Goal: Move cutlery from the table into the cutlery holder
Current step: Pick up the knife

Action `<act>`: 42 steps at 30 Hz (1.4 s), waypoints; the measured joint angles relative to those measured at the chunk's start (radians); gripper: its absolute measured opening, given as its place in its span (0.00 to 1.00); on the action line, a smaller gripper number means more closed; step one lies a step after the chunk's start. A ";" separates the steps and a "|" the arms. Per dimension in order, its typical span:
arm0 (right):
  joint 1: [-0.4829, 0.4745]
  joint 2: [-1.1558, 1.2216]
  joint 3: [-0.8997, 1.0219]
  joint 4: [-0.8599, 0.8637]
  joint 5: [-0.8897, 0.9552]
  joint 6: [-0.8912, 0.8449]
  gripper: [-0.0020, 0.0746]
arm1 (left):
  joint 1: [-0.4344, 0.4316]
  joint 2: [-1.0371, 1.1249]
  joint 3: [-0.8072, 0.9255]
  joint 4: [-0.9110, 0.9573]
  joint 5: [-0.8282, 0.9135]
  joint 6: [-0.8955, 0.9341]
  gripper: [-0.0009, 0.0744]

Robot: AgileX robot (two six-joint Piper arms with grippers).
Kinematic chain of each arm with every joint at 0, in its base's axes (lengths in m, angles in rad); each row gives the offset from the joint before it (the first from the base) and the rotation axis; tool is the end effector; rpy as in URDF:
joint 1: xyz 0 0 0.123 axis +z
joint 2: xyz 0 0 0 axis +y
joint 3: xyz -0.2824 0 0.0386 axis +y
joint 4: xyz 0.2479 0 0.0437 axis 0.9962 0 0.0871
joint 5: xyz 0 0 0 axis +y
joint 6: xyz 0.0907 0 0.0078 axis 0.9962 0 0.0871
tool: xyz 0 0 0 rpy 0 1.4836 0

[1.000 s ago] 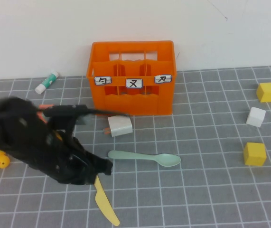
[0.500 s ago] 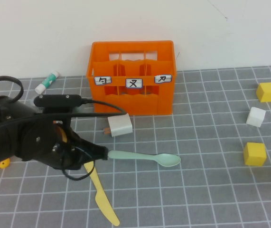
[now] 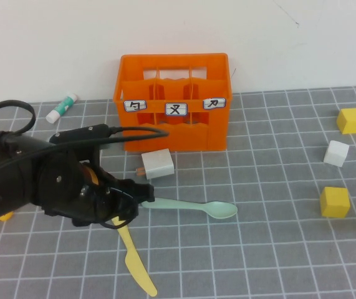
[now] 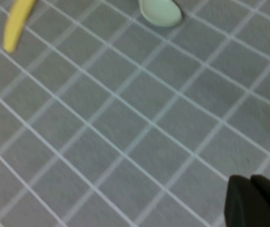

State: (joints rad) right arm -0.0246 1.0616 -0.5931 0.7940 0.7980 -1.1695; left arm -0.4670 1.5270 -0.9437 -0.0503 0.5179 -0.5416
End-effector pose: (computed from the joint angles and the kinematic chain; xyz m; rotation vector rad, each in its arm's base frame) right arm 0.1799 0.0421 0.2494 -0.8177 2.2871 0.4370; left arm 0.2715 -0.1394 0.2295 -0.1468 2.6382 -0.4081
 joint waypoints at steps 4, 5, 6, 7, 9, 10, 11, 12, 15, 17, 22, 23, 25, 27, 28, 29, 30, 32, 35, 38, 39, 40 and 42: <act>0.000 0.000 -0.005 -0.097 -0.004 0.046 0.02 | 0.000 0.017 -0.002 0.006 0.052 -0.004 0.62; 0.000 0.000 -0.005 -0.110 -0.009 0.051 0.02 | 0.000 0.028 -0.002 0.010 0.068 -0.004 0.63; 0.000 0.000 -0.005 -0.117 -0.011 0.055 0.02 | 0.000 0.042 -0.002 0.012 0.080 -0.004 0.63; 0.000 0.000 -0.005 -0.124 -0.016 0.060 0.02 | 0.000 0.056 -0.002 0.014 0.085 -0.004 0.63; 0.000 0.000 -0.005 -0.130 -0.021 0.064 0.02 | 0.000 0.091 -0.002 0.014 0.083 -0.006 0.63; 0.000 0.000 -0.005 -0.130 -0.022 0.065 0.02 | 0.000 0.104 -0.002 0.011 0.076 -0.009 0.63; 0.000 0.000 -0.005 -0.132 -0.022 0.067 0.02 | 0.000 0.117 -0.002 0.009 0.071 -0.011 0.63; 0.000 0.000 -0.005 -0.132 -0.023 0.069 0.02 | 0.000 0.134 -0.002 0.003 0.067 -0.011 0.63; 0.000 0.000 -0.005 -0.132 -0.029 0.069 0.02 | 0.000 0.156 -0.015 0.002 0.077 -0.011 0.63; 0.000 0.000 -0.005 -0.132 -0.036 0.071 0.02 | 0.000 0.162 -0.021 0.002 0.081 -0.011 0.63; 0.000 0.000 -0.005 -0.132 -0.043 0.075 0.02 | 0.000 0.164 -0.023 0.020 0.085 -0.011 0.63; 0.000 0.000 -0.005 -0.132 -0.045 0.075 0.02 | 0.000 0.164 -0.023 0.026 0.087 -0.011 0.63; 0.000 0.000 -0.005 -0.132 -0.048 0.075 0.02 | -0.002 0.166 -0.023 0.036 0.087 -0.011 0.63; 0.000 0.000 -0.005 -0.132 -0.052 0.075 0.02 | -0.005 0.166 -0.023 0.050 0.085 -0.011 0.63; 0.000 0.000 -0.005 -0.132 -0.055 0.075 0.02 | -0.005 0.166 -0.023 0.056 0.085 -0.011 0.63; 0.000 0.000 -0.005 -0.132 -0.057 0.075 0.02 | -0.007 0.166 -0.023 0.066 0.081 -0.011 0.63; 0.000 0.000 -0.005 -0.132 -0.059 0.075 0.02 | -0.007 0.168 -0.028 0.080 0.081 -0.011 0.63; 0.000 0.000 -0.005 -0.132 -0.061 0.075 0.02 | -0.008 0.174 -0.040 0.113 0.087 -0.012 0.63; 0.000 0.000 -0.005 -0.132 -0.061 0.075 0.02 | -0.008 0.188 -0.063 0.172 0.109 -0.012 0.63; 0.000 0.000 -0.005 -0.132 -0.063 0.075 0.02 | -0.008 0.195 -0.090 0.243 0.143 -0.012 0.63; 0.000 0.000 -0.005 -0.132 -0.063 0.075 0.02 | -0.008 0.195 -0.102 0.271 0.159 -0.017 0.63; 0.000 0.000 -0.005 -0.132 -0.063 0.075 0.02 | -0.008 0.195 -0.111 0.296 0.175 -0.024 0.63; 0.000 0.000 -0.005 -0.132 -0.063 0.075 0.02 | -0.008 0.195 -0.132 0.327 0.198 -0.039 0.63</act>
State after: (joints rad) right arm -0.0246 1.0616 -0.5980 0.6621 0.7354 -1.0941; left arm -0.4749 1.7224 -1.0757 0.2764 0.7163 -0.5803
